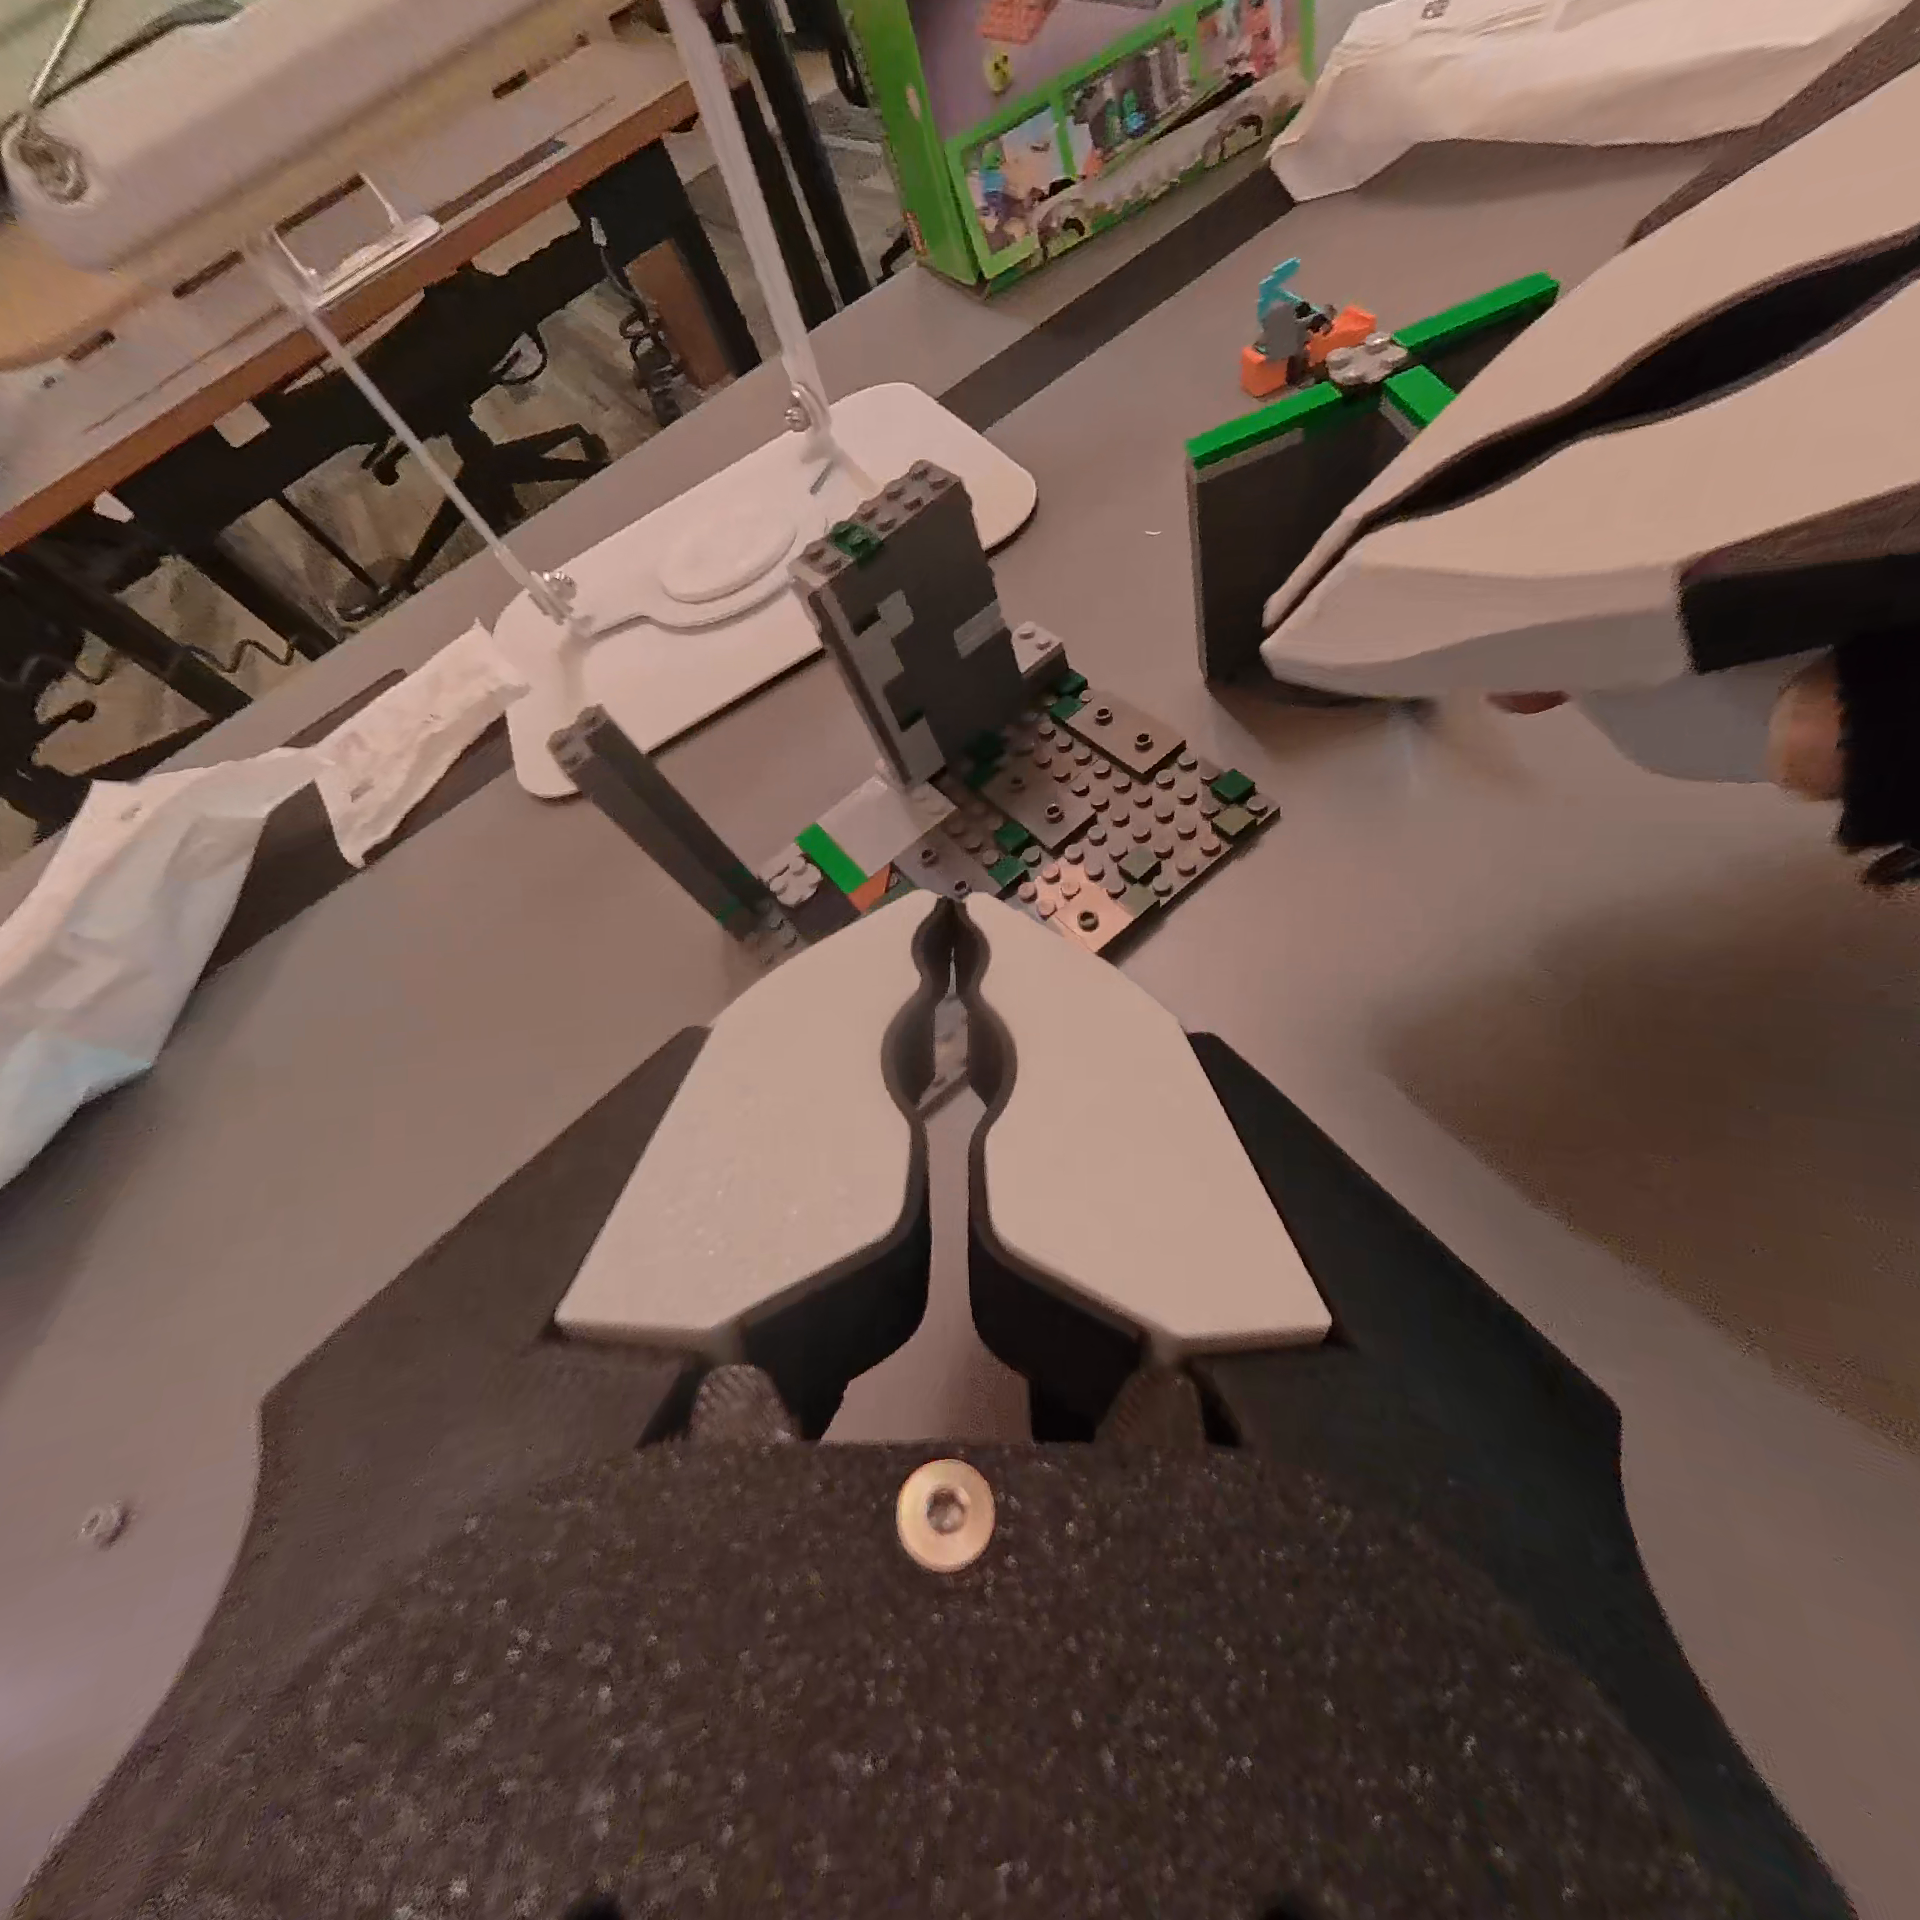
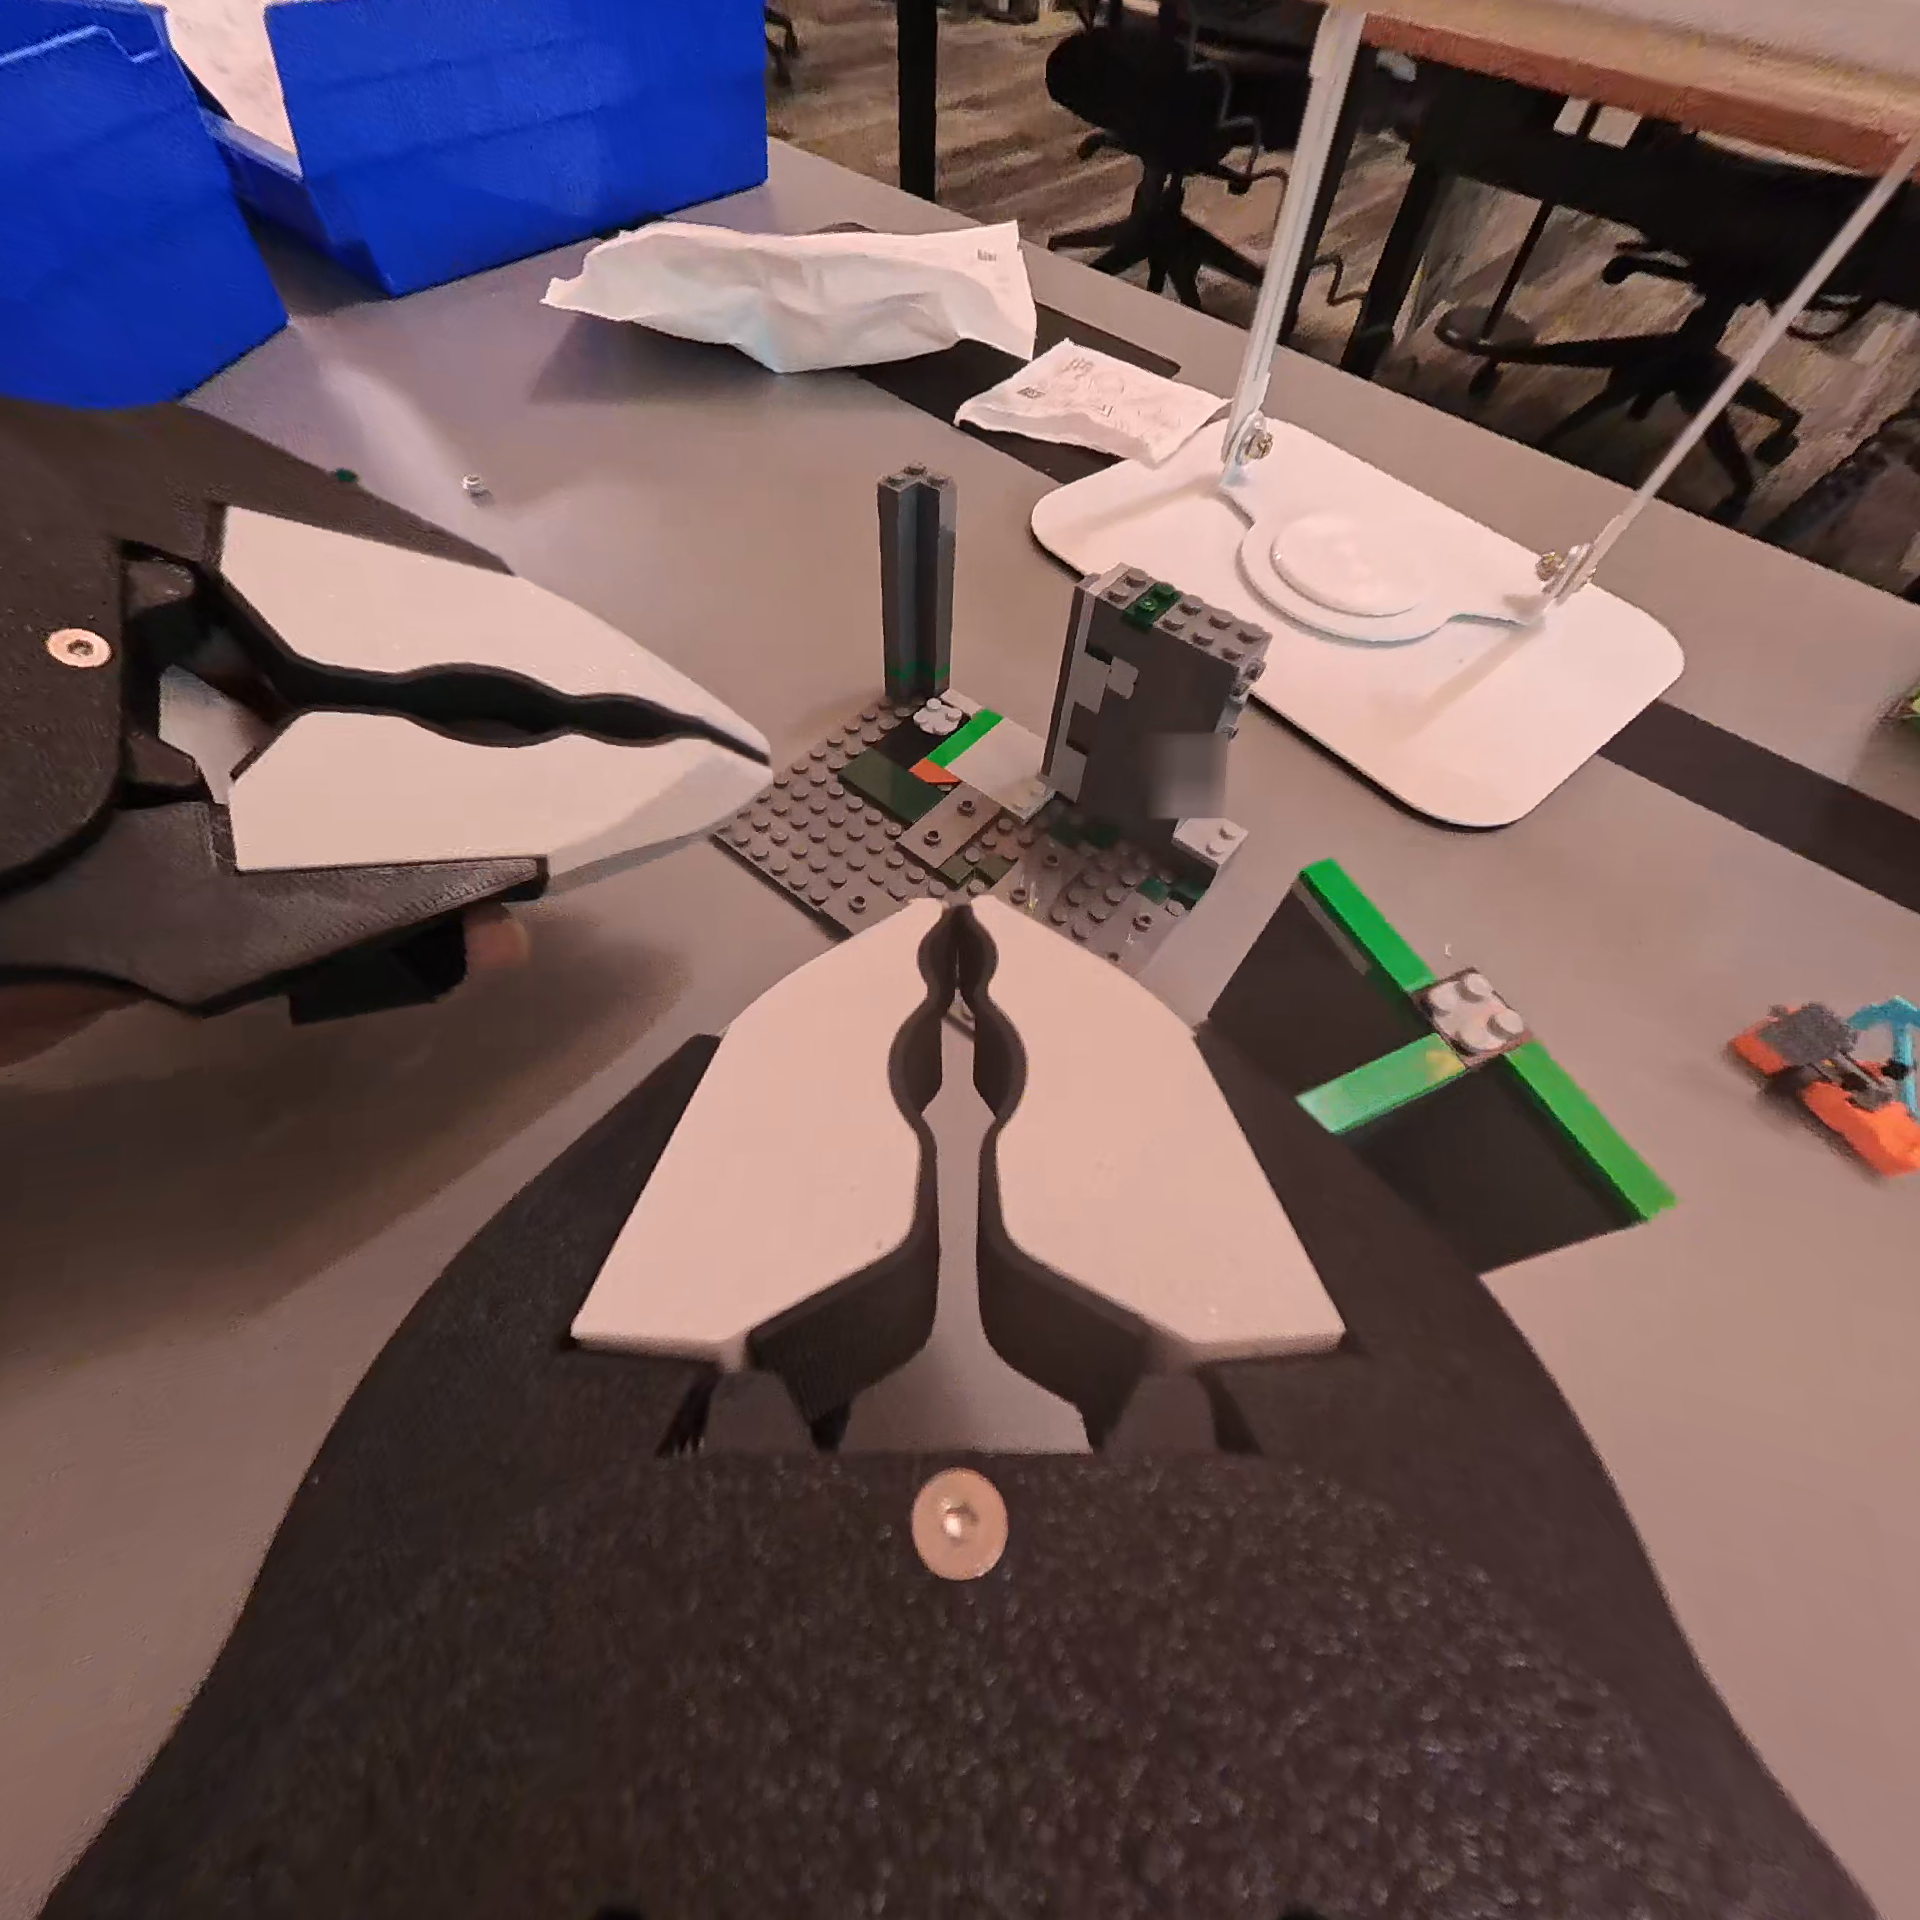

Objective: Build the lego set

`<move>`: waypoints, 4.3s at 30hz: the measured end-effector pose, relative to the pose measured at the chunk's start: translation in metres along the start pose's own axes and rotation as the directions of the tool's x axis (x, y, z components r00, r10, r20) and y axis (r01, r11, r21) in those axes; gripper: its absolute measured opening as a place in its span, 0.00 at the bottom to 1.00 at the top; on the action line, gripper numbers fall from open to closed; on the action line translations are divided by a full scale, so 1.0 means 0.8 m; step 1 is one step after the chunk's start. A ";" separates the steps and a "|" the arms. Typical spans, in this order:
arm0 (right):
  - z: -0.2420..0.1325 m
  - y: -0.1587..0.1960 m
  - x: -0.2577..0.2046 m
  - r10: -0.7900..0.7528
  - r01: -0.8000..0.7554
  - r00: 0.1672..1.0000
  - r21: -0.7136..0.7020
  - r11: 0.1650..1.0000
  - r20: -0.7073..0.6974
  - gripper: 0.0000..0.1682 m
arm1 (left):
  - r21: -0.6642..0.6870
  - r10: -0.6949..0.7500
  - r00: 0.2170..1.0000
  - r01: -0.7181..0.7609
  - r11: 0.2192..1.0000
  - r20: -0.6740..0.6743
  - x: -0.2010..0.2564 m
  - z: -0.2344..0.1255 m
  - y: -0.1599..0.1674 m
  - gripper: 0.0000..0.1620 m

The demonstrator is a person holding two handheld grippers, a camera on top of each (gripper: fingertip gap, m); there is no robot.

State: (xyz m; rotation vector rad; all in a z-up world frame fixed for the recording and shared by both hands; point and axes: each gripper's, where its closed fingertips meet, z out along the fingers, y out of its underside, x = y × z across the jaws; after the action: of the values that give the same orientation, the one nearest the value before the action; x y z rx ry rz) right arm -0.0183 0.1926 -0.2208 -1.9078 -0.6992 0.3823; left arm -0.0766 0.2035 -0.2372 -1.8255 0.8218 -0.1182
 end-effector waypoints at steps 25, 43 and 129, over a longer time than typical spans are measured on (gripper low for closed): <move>0.008 0.015 -0.001 -0.014 0.015 1.000 0.060 0.998 -0.004 0.00 | 0.060 -0.026 1.000 0.026 0.998 0.001 -0.003 0.002 0.005 0.00; -0.007 -0.013 0.008 -0.034 0.038 0.999 0.151 0.988 -0.028 0.00 | 0.279 -0.214 0.923 0.125 0.952 0.318 -0.207 -0.052 -0.143 0.00; -0.046 -0.026 0.078 -0.128 0.159 0.975 0.169 0.973 -0.181 0.00 | -0.067 -0.093 0.996 0.093 0.993 0.003 -0.020 0.014 0.030 0.00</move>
State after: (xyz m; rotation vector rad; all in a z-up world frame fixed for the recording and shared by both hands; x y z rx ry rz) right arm 0.0441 0.2112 -0.1833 -1.6824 -0.6616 0.1837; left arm -0.0952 0.2177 -0.2579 -1.9279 0.7485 -0.1513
